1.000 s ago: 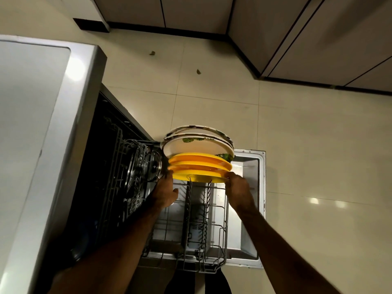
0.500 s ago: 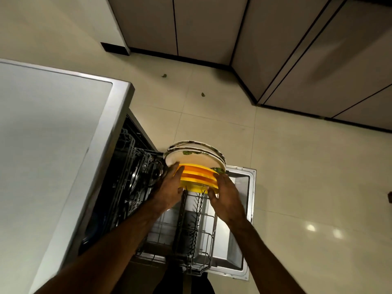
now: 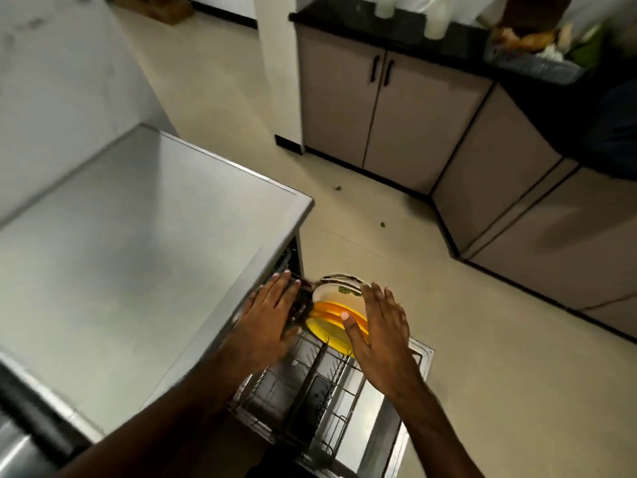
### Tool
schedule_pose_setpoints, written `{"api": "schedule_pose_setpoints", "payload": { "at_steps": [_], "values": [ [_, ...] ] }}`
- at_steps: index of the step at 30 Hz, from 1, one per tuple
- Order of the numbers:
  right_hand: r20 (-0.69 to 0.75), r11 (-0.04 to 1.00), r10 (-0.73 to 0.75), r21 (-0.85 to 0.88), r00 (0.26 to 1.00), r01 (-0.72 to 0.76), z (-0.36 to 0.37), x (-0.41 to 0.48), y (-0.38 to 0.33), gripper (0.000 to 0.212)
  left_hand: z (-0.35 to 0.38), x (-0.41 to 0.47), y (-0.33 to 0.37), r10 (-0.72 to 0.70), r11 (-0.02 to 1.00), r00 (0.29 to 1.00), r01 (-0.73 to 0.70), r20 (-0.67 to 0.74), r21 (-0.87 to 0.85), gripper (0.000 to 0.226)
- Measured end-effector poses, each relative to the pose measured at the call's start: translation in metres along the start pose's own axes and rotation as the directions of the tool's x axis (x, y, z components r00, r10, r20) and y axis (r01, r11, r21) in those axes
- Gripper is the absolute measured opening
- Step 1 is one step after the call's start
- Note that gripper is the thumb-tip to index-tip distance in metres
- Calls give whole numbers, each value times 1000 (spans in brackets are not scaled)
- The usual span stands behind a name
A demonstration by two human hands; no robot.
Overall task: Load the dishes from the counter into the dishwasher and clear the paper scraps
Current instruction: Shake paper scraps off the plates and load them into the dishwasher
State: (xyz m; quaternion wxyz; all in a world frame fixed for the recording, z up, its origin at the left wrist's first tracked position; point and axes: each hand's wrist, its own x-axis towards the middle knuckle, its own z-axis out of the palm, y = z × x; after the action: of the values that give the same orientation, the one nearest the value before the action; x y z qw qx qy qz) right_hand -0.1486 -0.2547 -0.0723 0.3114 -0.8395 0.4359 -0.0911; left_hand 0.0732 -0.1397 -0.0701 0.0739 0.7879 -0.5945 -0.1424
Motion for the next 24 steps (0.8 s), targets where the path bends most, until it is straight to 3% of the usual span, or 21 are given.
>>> {"api": "schedule_pose_setpoints", "payload": {
  "at_steps": [9,17,24],
  "values": [
    [199,970,-243,65,949,235,5,-18,-121,79,-78,-137,-58,-284,959,930,277,-233,-65,81],
    [298,851,-519,91,801,518,58,-41,-227,86,-100,-284,-113,-592,804,755,575,-283,-150,86],
    [379,797,-579,75,722,599,114,-101,-292,78,-101,-421,-137,-739,670,611,708,-284,-224,83]
  ]
}}
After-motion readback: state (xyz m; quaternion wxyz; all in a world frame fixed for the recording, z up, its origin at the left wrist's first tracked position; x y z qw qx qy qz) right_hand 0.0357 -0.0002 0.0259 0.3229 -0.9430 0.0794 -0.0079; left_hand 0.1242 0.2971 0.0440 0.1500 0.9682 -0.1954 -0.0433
